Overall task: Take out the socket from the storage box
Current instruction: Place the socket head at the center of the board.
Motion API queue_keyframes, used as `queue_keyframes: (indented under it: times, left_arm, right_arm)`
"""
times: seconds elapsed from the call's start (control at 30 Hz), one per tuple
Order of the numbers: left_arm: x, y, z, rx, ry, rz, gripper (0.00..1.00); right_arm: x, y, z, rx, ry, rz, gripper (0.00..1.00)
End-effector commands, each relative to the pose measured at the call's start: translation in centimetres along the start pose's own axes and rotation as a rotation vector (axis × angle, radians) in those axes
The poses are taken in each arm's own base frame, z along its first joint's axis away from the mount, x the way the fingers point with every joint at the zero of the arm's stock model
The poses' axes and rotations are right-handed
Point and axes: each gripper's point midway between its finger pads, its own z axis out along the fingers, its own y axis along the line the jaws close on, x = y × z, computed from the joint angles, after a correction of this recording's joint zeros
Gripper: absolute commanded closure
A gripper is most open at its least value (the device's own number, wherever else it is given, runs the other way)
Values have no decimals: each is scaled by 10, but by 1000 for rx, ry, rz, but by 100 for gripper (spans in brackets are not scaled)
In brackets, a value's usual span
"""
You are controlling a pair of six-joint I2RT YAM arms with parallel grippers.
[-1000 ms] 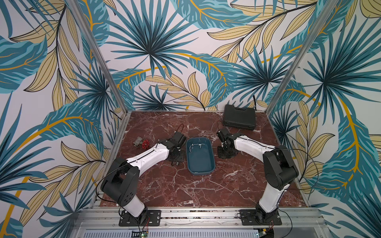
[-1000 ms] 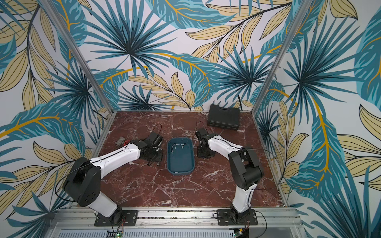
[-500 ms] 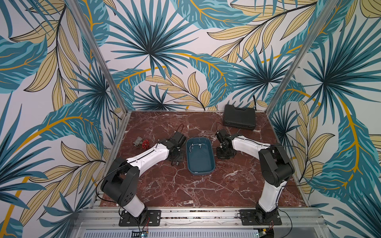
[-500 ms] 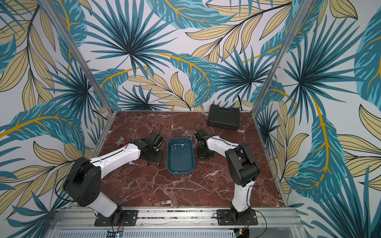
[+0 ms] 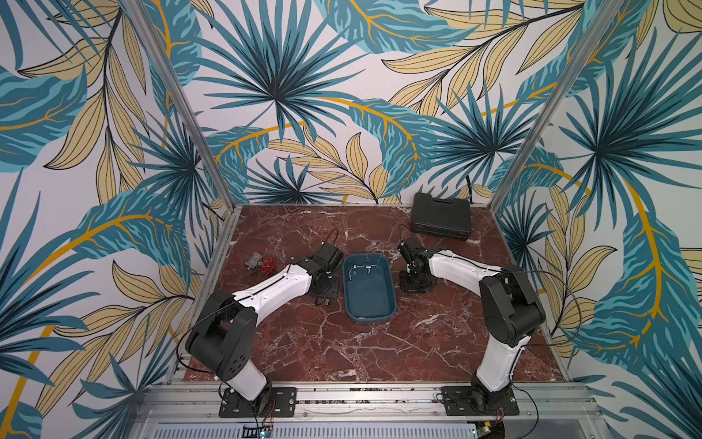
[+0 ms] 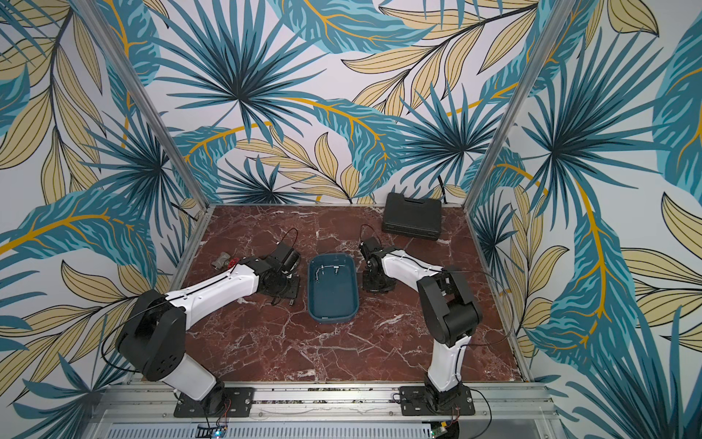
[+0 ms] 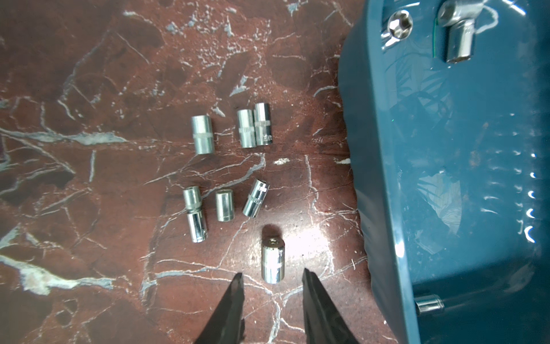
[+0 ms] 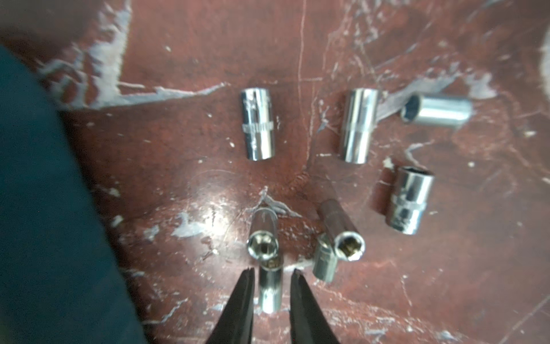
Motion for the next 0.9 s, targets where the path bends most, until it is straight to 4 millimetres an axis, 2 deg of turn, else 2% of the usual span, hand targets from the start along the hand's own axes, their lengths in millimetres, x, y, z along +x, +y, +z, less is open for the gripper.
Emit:
queue_keyframes:
  times: [0.0,0.17,0.37,0.5,0.63,0.87]
  left_arm:
    - [-29,-10,-23,35,-79,14,63]
    - [-55,-22,-35,56,-126,43,63]
    - [-85,-57,-35,127,-145,112,63]
    - [-98,-78,-19,99,-127,170,63]
    - [-110,-93,0,114,-113,177,63]
    - [-118,-96,31,73,-74,162,63]
  right_arm:
    - [-8,3,-24,-25,-46,6,76]
    - [-15,4,-44,-43,-79,0,75]
    - [-27,4,-73,-56,-146,-4,75]
    - [-28,4,-80,-60,-167,0,75]
    - [-23,2,-74,-58,-157,4,75]
    - [-19,-3,-72,-44,-166,13,75]
